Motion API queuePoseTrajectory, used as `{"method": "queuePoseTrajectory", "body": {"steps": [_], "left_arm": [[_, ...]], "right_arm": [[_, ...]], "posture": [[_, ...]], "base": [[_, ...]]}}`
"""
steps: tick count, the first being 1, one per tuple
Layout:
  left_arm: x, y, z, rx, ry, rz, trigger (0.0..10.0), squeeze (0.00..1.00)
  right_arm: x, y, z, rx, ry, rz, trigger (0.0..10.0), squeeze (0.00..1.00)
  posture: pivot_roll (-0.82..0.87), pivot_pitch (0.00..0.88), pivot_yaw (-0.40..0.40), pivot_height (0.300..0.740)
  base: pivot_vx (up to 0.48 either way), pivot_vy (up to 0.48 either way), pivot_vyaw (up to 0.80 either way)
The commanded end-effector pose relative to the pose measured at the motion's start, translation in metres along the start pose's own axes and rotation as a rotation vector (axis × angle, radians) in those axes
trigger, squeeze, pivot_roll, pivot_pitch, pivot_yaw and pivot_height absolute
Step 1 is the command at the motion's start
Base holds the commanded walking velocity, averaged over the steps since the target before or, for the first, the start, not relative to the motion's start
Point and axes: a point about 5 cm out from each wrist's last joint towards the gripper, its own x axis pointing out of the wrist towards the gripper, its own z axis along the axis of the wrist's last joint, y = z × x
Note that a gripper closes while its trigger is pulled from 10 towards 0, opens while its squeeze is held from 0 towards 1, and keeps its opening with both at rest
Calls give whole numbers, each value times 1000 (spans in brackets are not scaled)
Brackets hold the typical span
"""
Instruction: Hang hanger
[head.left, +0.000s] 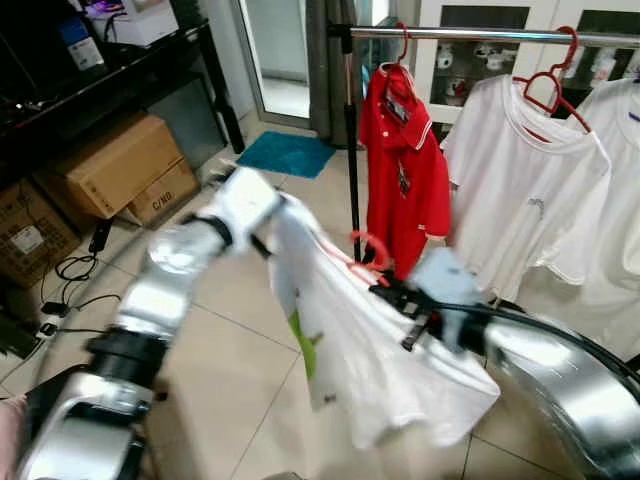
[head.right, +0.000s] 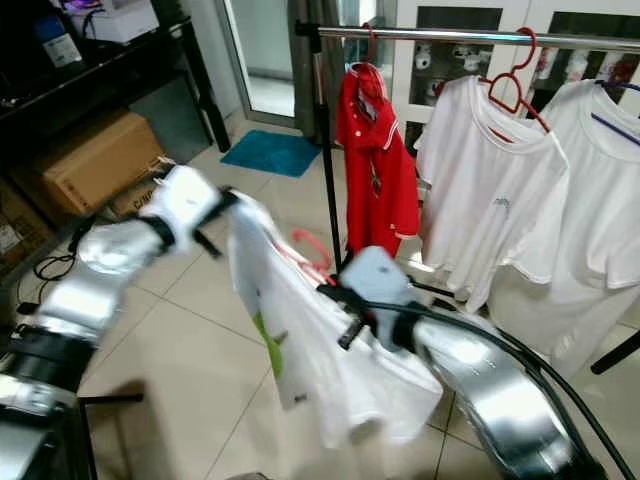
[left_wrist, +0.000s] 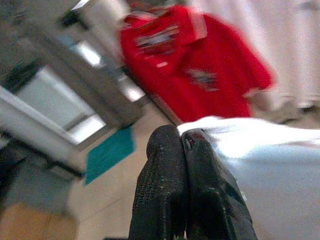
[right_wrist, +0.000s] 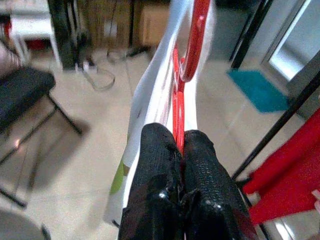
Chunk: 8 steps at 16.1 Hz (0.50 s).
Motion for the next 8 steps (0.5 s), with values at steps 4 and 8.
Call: {"method": "queuePoseTrajectory", "body": {"steps": [4, 8], "left_arm": [[12, -35, -2, 112, 59, -127, 0, 0], [-8, 0, -25, 304, 232, -24, 0, 0]], "right_arm": [[28, 5, 8, -14, 95, 8, 0, 0], [13, -5, -22, -87, 287, 6, 0, 0]], "posture": [[-54, 0, 153, 740], [-37, 0, 131, 740]], "base": [[0, 0, 0], [0, 0, 0]]}}
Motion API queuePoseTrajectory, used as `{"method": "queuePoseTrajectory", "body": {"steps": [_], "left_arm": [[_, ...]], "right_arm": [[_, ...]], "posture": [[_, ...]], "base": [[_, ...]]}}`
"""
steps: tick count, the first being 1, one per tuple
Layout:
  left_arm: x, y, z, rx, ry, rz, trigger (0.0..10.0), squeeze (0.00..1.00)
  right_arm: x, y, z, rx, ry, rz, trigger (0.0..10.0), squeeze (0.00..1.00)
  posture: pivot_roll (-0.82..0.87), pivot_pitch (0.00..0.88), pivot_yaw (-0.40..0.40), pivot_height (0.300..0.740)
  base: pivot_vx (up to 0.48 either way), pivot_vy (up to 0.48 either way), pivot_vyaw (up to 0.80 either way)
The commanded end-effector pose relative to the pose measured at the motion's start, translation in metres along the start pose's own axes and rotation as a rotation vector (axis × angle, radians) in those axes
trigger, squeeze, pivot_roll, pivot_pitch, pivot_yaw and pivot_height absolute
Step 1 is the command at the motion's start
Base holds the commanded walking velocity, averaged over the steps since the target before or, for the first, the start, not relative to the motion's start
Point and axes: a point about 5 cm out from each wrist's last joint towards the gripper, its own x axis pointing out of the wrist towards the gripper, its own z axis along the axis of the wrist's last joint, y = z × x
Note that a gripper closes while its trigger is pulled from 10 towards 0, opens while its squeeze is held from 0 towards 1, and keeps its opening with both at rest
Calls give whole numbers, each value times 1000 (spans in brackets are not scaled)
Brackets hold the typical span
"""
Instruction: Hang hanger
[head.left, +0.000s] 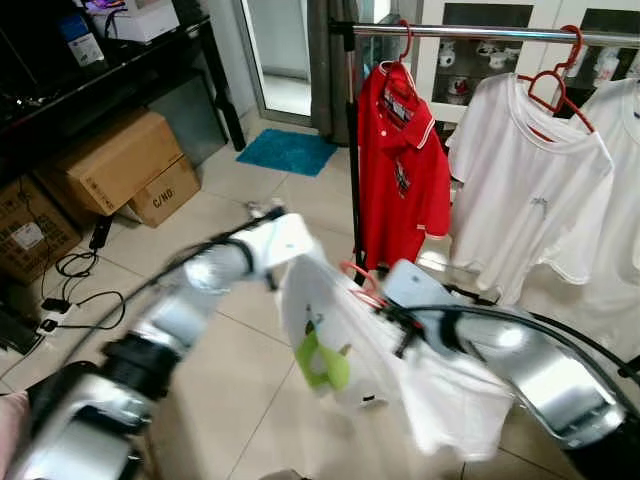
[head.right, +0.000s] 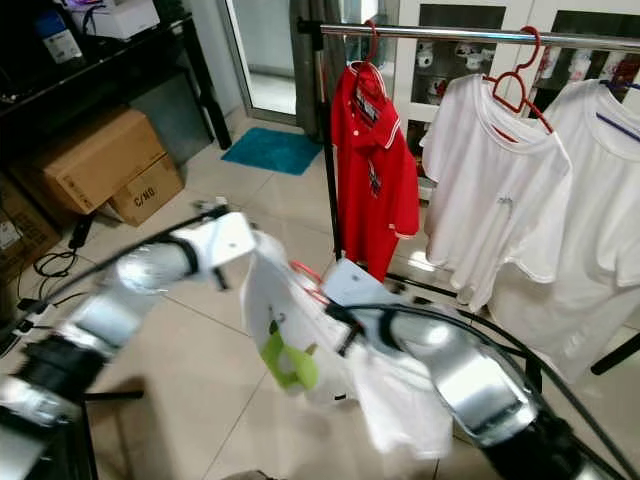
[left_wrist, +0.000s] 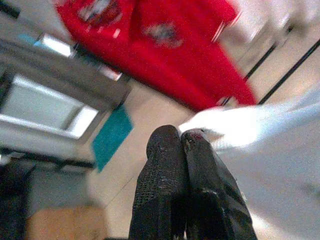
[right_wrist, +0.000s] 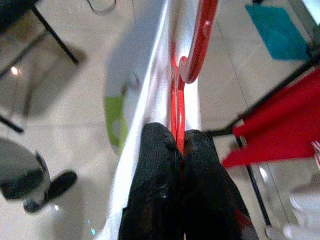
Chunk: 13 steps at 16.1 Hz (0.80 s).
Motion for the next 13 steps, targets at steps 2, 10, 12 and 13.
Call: {"method": "queuePoseTrajectory", "body": {"steps": [2, 10, 12, 13], "left_arm": [[-13, 22, -21, 53, 109, 76, 0, 0], [-44, 70, -61, 71, 272, 234, 0, 0], [-38, 58, -67, -66, 240, 238, 0, 0], [-36, 55, -69, -113, 224, 252, 0, 0]], "right_arm": [[-12, -16, -8, 15, 28, -38, 0, 0], [-41, -25, -20, 193, -140, 7, 0, 0], [-45, -21, -5, 312, -360, 70, 0, 0], [-47, -19, -1, 343, -431, 82, 0, 0]], "posture": [[-37, 0, 132, 740], [-39, 0, 137, 740], [-45, 0, 148, 740], [-45, 0, 148, 740]], "base": [[0, 0, 0], [0, 0, 0], [0, 0, 0], [0, 0, 0]]}}
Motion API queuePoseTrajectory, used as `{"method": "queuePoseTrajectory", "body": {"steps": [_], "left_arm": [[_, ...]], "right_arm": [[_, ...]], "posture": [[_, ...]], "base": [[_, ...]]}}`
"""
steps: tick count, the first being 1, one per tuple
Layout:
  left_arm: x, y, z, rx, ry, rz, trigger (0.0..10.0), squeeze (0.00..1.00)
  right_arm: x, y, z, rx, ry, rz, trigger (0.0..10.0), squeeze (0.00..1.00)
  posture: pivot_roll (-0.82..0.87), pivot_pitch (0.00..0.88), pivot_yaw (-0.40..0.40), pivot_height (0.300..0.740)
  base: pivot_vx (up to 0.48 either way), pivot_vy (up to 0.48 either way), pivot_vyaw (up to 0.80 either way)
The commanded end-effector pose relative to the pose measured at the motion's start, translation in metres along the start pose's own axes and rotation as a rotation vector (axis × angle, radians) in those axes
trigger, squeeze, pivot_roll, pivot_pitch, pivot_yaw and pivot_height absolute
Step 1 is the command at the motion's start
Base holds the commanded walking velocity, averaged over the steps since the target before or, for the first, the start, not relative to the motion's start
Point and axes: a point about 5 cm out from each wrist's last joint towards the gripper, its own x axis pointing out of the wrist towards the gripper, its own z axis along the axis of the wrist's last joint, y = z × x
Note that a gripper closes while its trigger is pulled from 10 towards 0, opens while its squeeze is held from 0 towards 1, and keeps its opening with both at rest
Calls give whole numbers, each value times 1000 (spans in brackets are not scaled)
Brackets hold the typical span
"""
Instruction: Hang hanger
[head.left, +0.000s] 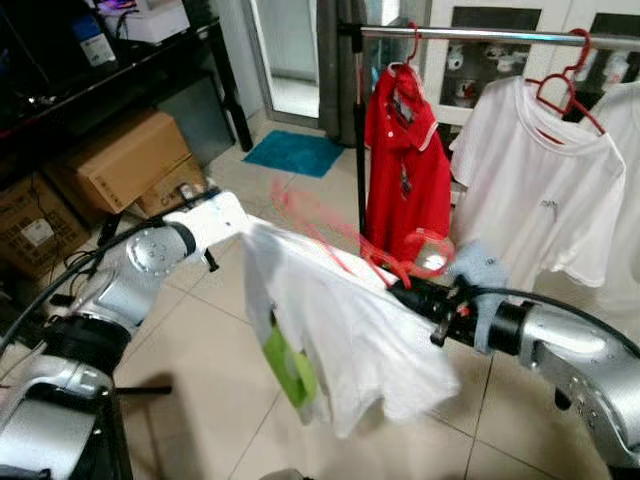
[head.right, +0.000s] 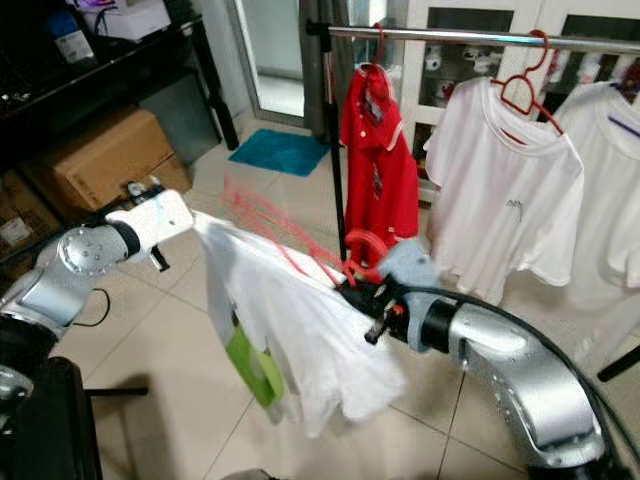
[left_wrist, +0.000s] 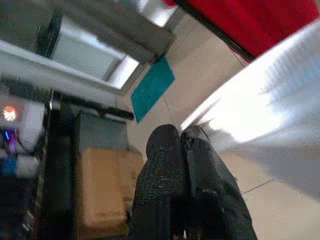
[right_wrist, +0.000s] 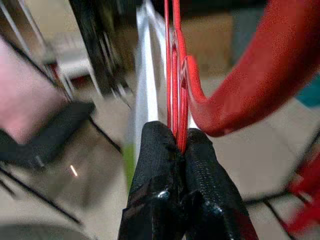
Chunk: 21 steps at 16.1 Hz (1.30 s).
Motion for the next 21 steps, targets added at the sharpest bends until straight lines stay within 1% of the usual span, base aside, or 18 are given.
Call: {"method": "queuePoseTrajectory", "body": {"steps": [1, 2, 3, 4, 5, 6, 8, 9, 10, 11, 12, 13, 14, 15, 16, 17, 19, 21], "left_arm": [[-5, 10, -13, -94, 34, 69, 0, 0], [-2, -2, -7, -158, -16, 20, 0, 0], [2, -20, 3, -195, -77, -67, 0, 0], [2, -58, 33, -246, -259, -276, 0, 0], [0, -65, 40, -254, -306, -318, 0, 0], [-8, -80, 53, -307, -387, -418, 0, 0], [-16, -90, 55, -361, -407, -463, 0, 0], [-17, -88, 53, -400, -402, -417, 0, 0], [-23, -81, 42, -597, -367, -248, 0, 0], [-27, -80, 37, -671, -351, -193, 0, 0], [-39, -81, 28, -876, -335, -84, 1098, 0], [-45, -86, 26, -921, -333, -72, 4471, 0], [-51, -93, 21, -939, -307, -43, 10000, 0], [-53, -97, 18, -928, -279, -17, 10000, 0], [-55, -101, 14, -929, -224, 27, 10000, 0], [-56, -100, 15, -925, -213, 54, 10000, 0], [-55, -99, 10, -891, -155, 106, 10000, 0], [-54, -102, 10, -884, -149, 121, 10000, 0]], "right_arm": [[-6, -4, 8, 19, -68, -27, 0, 0], [-2, -1, 14, 75, -152, -26, 0, 0], [6, 0, 23, 125, -248, -70, 0, 0], [23, -9, 29, 260, -358, -246, 0, 0], [27, -10, 29, 283, -362, -279, 0, 0], [32, -15, 25, 277, -358, -379, 0, 0], [34, -29, 15, 277, -326, -569, 0, 0], [33, -33, 10, 278, -300, -618, 0, 0], [27, -38, -2, 264, -255, -724, 0, 0], [26, -38, -6, 263, -234, -747, 3843, 0], [22, -36, -16, 245, -172, -754, 10000, 0], [21, -34, -21, 268, -156, -767, 10000, 0], [19, -31, -27, 283, -145, -804, 10000, 0], [17, -30, -30, 264, -143, -834, 10000, 0], [10, -29, -33, 195, -151, -928, 10000, 0], [6, -29, -35, 192, -155, -965, 10000, 0], [5, -26, -34, 227, -189, -952, 10000, 0], [1, -26, -36, 226, -187, -970, 10000, 0]], "posture": [[-45, 0, 150, 740], [-45, 0, 150, 740], [-46, 0, 150, 740], [-47, 0, 147, 740], [-47, 0, 147, 740], [-49, 0, 146, 740], [-51, 0, 143, 740], [-51, 0, 142, 740], [-44, 0, 126, 740], [-41, 0, 122, 740], [-37, 0, 112, 740], [-36, 0, 108, 740], [-40, 0, 99, 740], [-46, 0, 94, 740], [-47, 0, 92, 740], [-46, 0, 91, 740], [-62, 0, 97, 740], [-66, 0, 97, 740]], "base": [[0, 0, 0], [0, 0, 0], [0, 0, 0], [0, 0, 0], [0, 0, 0], [0, 0, 0], [0, 0, 0], [0, 0, 0], [0, 0, 0], [0, 0, 0], [0, 0, 0], [0, 0, 0], [0, 0, -756], [0, 0, -769], [0, 0, -775], [0, 0, -800], [0, 0, -800], [0, 0, -800]]}}
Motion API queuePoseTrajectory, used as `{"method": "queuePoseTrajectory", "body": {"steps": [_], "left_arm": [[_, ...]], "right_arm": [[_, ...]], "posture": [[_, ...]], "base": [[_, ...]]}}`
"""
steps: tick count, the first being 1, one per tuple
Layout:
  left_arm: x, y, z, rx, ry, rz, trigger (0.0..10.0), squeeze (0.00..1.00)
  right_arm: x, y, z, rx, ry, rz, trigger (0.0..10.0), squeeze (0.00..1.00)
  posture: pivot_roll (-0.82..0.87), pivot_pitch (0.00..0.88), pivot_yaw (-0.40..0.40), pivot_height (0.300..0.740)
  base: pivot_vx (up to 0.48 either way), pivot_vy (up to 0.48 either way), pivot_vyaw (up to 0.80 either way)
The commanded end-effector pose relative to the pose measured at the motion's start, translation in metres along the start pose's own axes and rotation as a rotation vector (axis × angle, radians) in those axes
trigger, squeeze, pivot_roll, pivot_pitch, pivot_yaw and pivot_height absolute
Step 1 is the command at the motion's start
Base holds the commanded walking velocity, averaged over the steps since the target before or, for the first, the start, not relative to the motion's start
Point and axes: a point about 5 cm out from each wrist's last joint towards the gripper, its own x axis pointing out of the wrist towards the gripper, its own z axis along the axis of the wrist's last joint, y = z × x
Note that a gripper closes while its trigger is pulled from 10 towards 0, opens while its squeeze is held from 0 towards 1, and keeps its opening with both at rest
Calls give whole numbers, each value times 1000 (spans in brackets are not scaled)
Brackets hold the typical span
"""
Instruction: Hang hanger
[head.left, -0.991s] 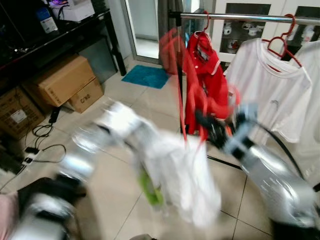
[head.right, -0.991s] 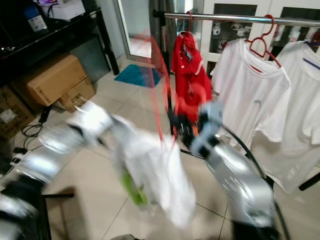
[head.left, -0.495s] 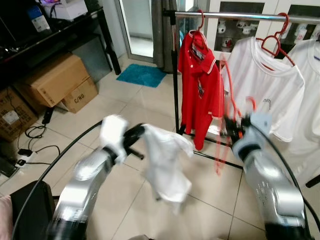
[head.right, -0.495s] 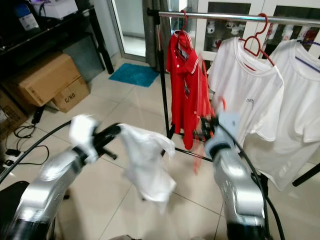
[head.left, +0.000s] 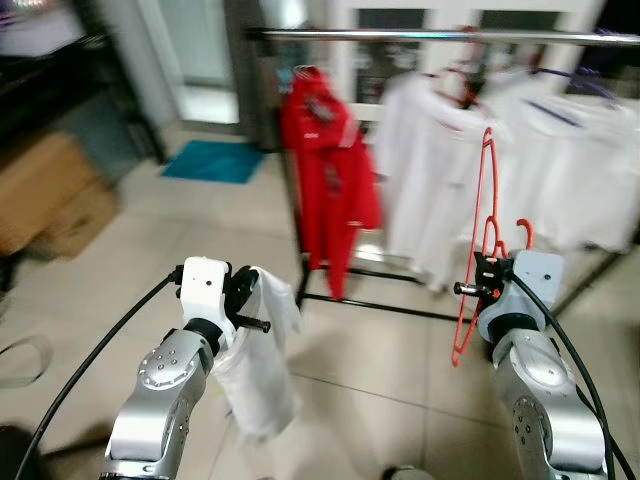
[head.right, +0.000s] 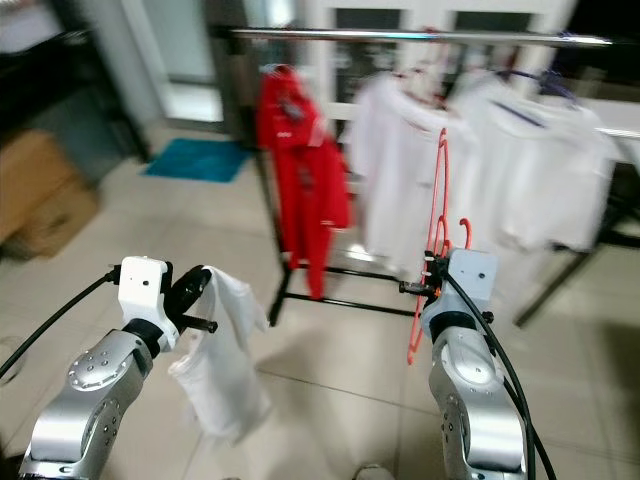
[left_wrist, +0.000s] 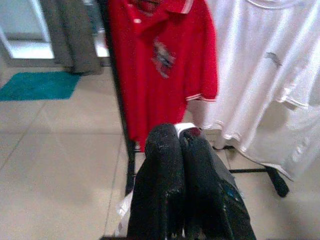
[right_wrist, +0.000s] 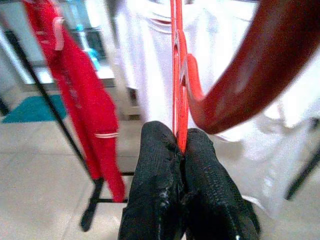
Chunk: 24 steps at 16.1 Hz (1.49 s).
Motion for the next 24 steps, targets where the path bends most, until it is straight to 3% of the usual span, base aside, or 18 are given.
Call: {"method": "queuePoseTrajectory", "body": {"steps": [1, 4, 5, 6, 8, 9, 11, 14, 18, 20, 22, 24], "left_arm": [[2, 2, 8, 30, -51, 50, 10000, 0], [6, 5, 15, 70, -139, 223, 10000, 0], [7, 7, 11, 18, -116, 252, 10000, 0], [7, 7, 9, -5, -106, 262, 10000, 0], [8, -9, 3, -30, -51, 41, 10000, 0], [7, -10, 4, -32, -56, 42, 10000, 0], [5, -10, 1, 30, -39, 64, 10000, 0], [-5, -7, 1, 52, -40, 111, 10000, 0], [-11, -3, 6, 29, -95, 186, 10000, 0], [-6, 4, 21, 3, -162, 254, 10000, 0], [-7, 4, 29, -21, -219, 283, 10000, 0], [-7, 4, 21, -46, -185, 306, 10000, 59]], "right_arm": [[-1, 1, 3, 25, -28, -13, 10000, 0], [-1, 6, 2, -4, -62, -28, 10000, 0], [-2, 8, 3, -3, -60, -10, 10000, 0], [-2, 8, 4, -11, -61, -7, 10000, 0], [-2, 3, 7, -64, -60, -28, 10000, 0], [-1, 3, 8, -88, -40, -10, 10000, 0], [3, 2, 10, -102, -26, 23, 10000, 0], [12, 4, 15, -31, -83, 27, 10000, 0], [15, 15, 10, -14, -72, 87, 10000, 0], [17, 20, 9, -9, -67, 88, 10000, 0], [17, 16, 8, -2, -64, 70, 10000, 0], [13, 11, -1, 8, -19, 68, 10000, 0]], "posture": [[-65, 0, 95, 740], [-73, 0, 91, 740], [-80, 0, 94, 740], [-83, 0, 94, 740], [-104, 0, 84, 740], [-102, 0, 70, 740], [-91, 0, 35, 740], [-44, 0, -22, 740], [-20, 0, -9, 740], [-14, 0, 8, 740], [-5, 0, 10, 740], [-16, 0, 18, 740]], "base": [[0, 0, -800], [0, 0, -800], [0, 0, -800], [0, 0, -800], [0, 0, -800], [0, 0, -800], [0, 0, -800], [0, 0, -800], [0, 0, -800], [0, 0, -800], [0, 0, -800], [0, 0, -800]]}}
